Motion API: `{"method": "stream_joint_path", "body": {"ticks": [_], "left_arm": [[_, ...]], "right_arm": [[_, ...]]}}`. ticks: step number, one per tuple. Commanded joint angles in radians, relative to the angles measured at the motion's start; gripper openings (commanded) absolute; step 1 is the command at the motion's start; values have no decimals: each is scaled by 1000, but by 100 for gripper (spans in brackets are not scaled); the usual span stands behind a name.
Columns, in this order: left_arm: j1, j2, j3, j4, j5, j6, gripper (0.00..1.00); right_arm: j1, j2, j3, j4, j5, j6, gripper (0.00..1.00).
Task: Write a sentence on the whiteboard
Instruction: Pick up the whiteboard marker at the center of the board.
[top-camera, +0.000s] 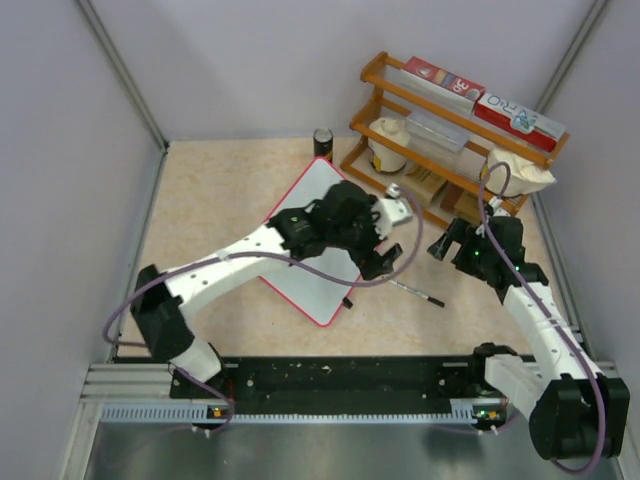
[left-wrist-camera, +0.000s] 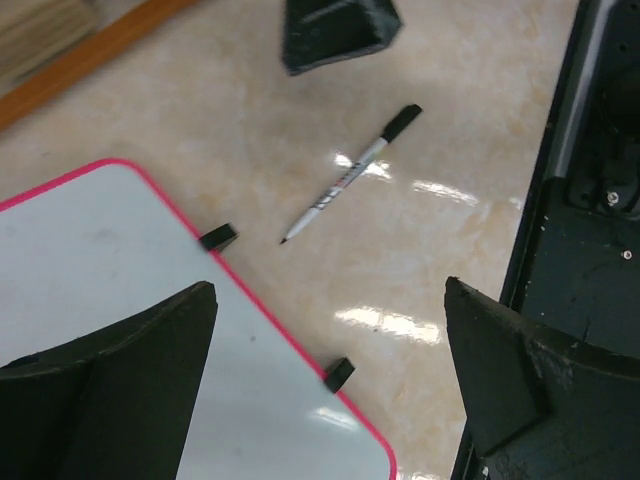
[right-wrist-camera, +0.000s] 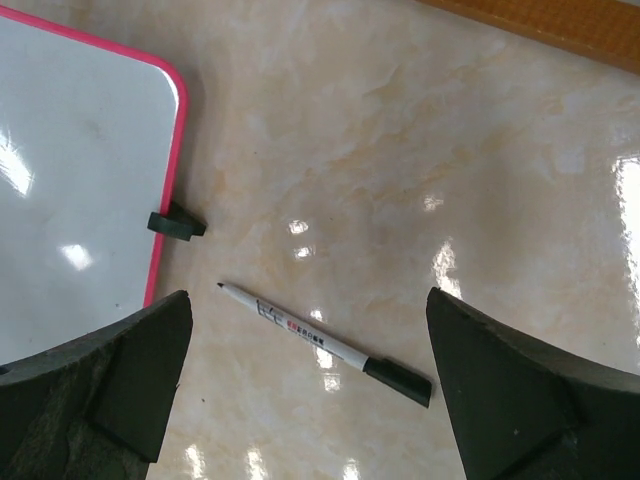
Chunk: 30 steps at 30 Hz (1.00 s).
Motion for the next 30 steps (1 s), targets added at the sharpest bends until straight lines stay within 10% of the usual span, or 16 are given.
{"method": "stream_joint_path", "body": {"ticks": [1,21,30], "left_arm": [[-121,161,119,-46,50,163,99],[-184,790,515,-120,103,412,82],[-184,795,395,-119,-34,424,66]], "right_arm": [[-61,-8,4,-31,6,45,99],[-329,13,-41,-63,-173,-4,99],[-329,16,-38,-60,-190,-4,99]]}}
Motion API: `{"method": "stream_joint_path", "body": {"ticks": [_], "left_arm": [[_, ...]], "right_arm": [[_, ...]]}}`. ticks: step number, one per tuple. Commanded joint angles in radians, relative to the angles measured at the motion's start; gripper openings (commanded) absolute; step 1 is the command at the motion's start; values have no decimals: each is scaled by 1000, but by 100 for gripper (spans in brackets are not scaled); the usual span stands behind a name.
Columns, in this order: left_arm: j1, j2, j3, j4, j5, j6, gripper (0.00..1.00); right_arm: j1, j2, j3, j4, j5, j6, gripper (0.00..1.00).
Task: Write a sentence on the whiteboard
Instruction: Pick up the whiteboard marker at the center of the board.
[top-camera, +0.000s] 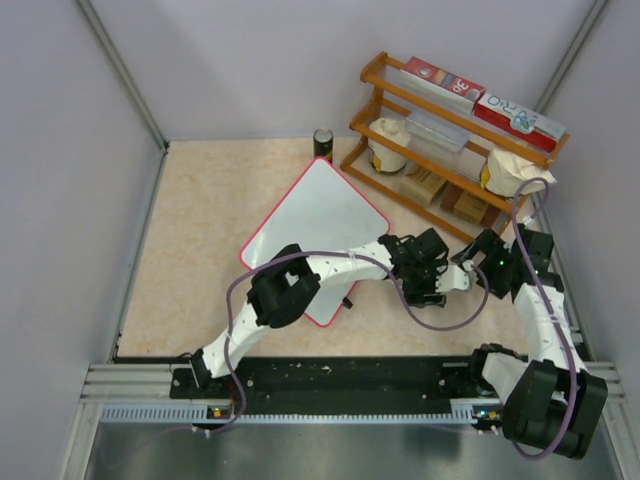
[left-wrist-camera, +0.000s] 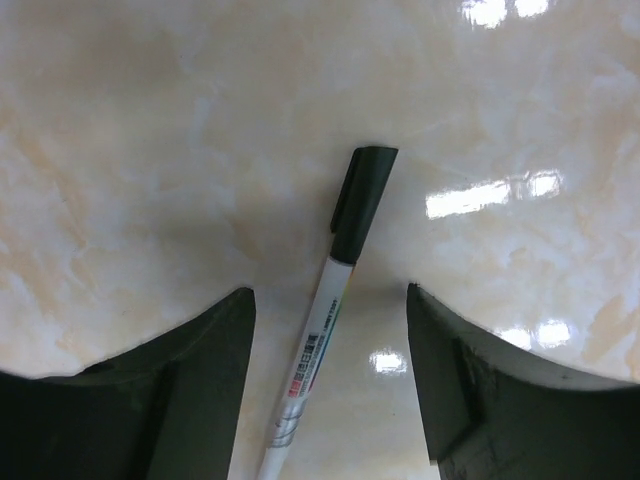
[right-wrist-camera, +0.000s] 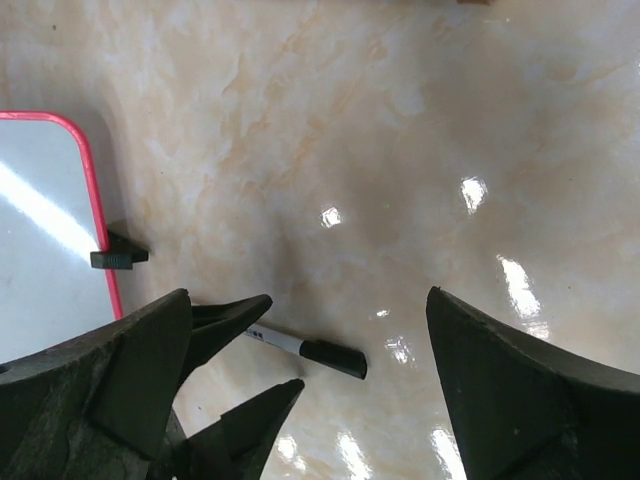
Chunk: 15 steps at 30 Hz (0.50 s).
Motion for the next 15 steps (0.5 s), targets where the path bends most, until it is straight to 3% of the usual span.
{"method": "stream_joint_path", "body": {"ticks": [1,5,8,9,12,13,15], "left_arm": [[6,-12,-90,-37,-124,13,64],[6,-22,-151,-51,-220,8,53],[6,-22,-190,-61,-262,7,40],[6,-19,-191,-77,-259,5,30],[8,-11,-196,-100,-234,-8,12],[9,-11,-195,-111,-207,-16,0],[15,-23,-201,-112,-173,-27,0]], "right_arm": [[-10,-6,19,27,-51,-8,99],[-10,-4,22,27,-57,-9,99],[-10,-4,22,29,-69,-16,99],[-10,-4,20,30,-71,-16,99],[-10,-4,22,32,-78,-17,99],[-10,-4,22,32,-81,-19,99],[-10,-4,23,32,-86,-17,99]]}}
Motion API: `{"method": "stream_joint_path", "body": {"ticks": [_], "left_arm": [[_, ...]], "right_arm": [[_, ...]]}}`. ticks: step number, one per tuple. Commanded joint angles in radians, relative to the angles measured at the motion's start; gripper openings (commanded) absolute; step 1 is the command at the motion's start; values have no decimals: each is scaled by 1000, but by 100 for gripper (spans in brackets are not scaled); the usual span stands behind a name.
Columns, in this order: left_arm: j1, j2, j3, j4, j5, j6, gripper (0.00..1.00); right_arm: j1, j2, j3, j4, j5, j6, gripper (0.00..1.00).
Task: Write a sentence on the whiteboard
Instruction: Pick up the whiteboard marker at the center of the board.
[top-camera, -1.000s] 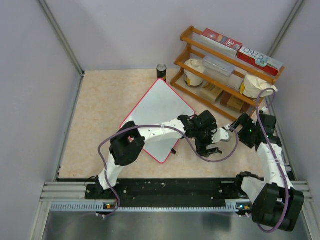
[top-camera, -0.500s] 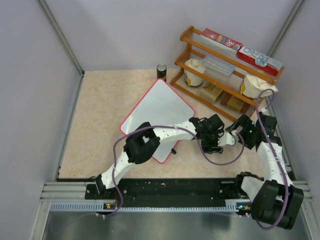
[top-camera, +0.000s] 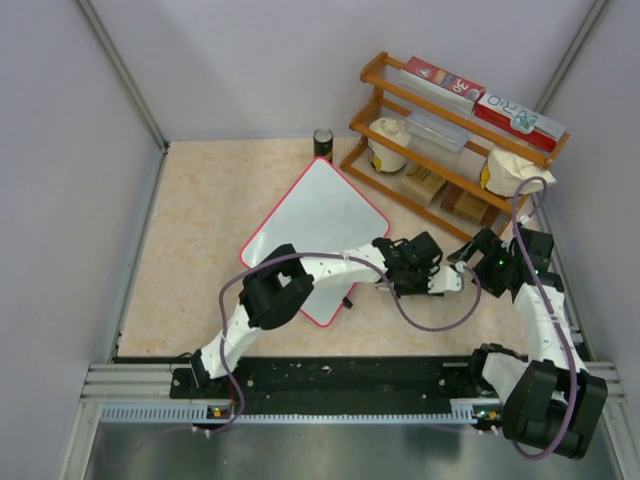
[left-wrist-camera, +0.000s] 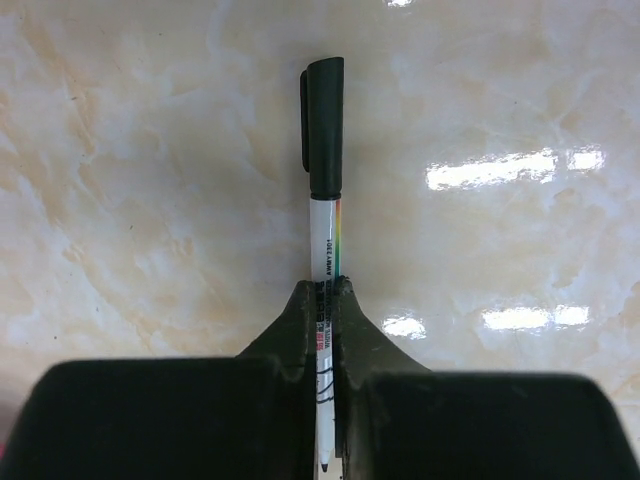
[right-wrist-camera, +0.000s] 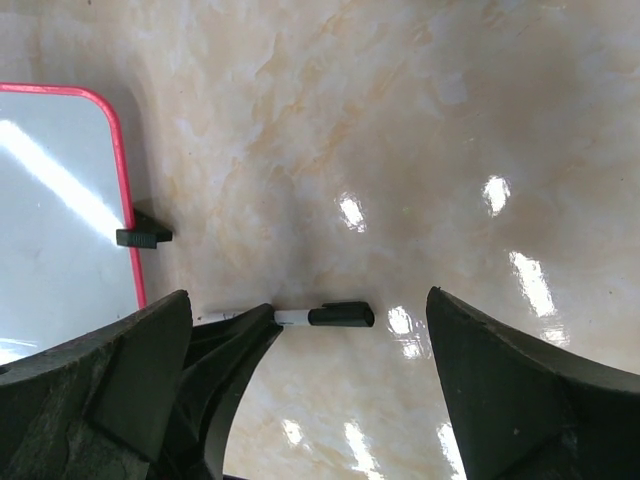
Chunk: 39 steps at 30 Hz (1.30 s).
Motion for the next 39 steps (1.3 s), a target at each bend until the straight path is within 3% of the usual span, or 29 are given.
{"method": "stream_joint_path", "body": {"ticks": [1,9,15,19,27,34,37,39], "left_arm": [[32,26,-88,-140,7,-31,0],[109,-164,-222,13,222,-163,0],[218,-281,-299,133,470,-327,0],[297,-356,-331,225,581,-441,0],[416,-457,-403,481,732,-752,0],[440,-590,-484,516,716,-788,0],[442,-638,-516,519,709,-795,0],[443,-669,-538,522,693,-798,0]], "right_arm": [[-8,-8,25,27,-25,-19,99],[-8,0,63,30,-56,-29,99],[-8,-43,79,160,-259,1,97],[28,-75,83,217,-306,43,96],[225,-75,178,249,-259,85,96],[450,6,241,372,-225,156,93],[525,67,260,444,-220,196,83],[548,106,263,506,-232,228,68]]}}
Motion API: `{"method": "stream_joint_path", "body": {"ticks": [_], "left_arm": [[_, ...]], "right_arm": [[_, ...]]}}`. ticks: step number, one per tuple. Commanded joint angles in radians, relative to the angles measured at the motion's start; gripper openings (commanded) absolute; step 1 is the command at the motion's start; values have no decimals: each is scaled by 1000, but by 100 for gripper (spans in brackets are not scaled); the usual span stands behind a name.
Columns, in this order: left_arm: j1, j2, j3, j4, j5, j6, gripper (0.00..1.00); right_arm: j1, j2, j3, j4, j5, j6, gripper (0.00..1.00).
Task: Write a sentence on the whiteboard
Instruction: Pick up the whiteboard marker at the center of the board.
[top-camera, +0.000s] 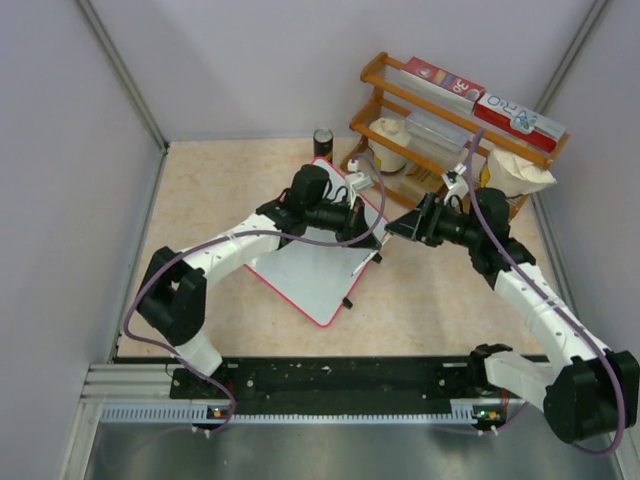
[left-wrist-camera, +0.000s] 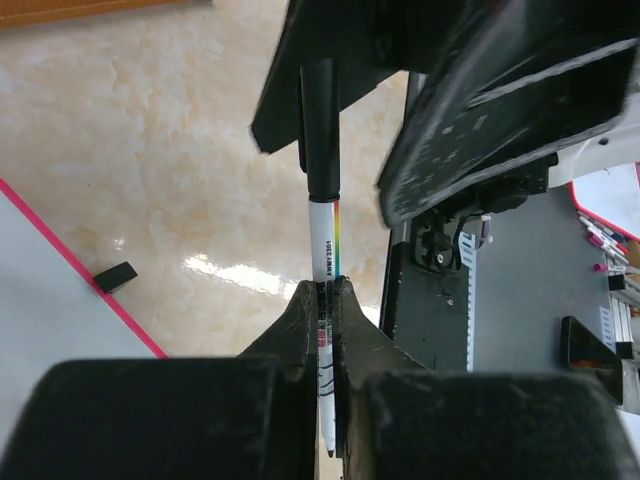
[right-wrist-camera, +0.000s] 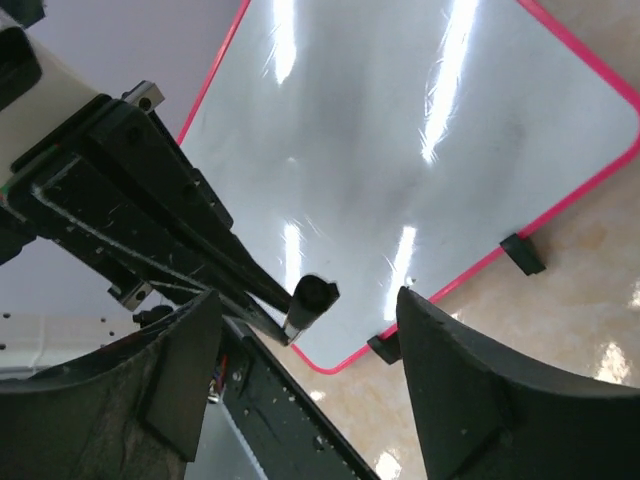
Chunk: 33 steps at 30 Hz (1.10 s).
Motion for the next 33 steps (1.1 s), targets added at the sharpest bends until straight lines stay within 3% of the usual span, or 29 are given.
{"method": "stream_joint_path", "body": {"ticks": [1,2,4,7,9,12,13,16,29,31,33], "left_arm": [[3,-105,-42,62,0,-32,0],[1,-112,-48,62,-5,-30,0],[3,-126,-62,65,-9,-33,0],[3,-137,-73,67,-9,-38,0],[3,-143,-80,65,-9,-41,0],[4,-154,-82,58,-19,-38,28],[6,-157,-82,44,-34,-35,44],[4,-163,-76,-5,-66,-3,57],[1,-158,-113,-156,-101,106,60],[1,-151,-108,-165,-111,114,55],[0,-142,-100,-174,-117,123,42]], "right_arm": [[74,60,55,172,3,79,62],[81,67,57,181,6,91,44],[89,79,60,197,11,97,17],[98,87,64,197,12,99,2],[98,87,64,194,15,94,0],[98,77,64,183,24,86,0],[100,71,64,178,27,82,0],[98,64,66,163,44,74,0],[98,62,68,206,17,102,0],[98,62,72,207,11,102,0],[98,59,75,210,1,103,0]]}}
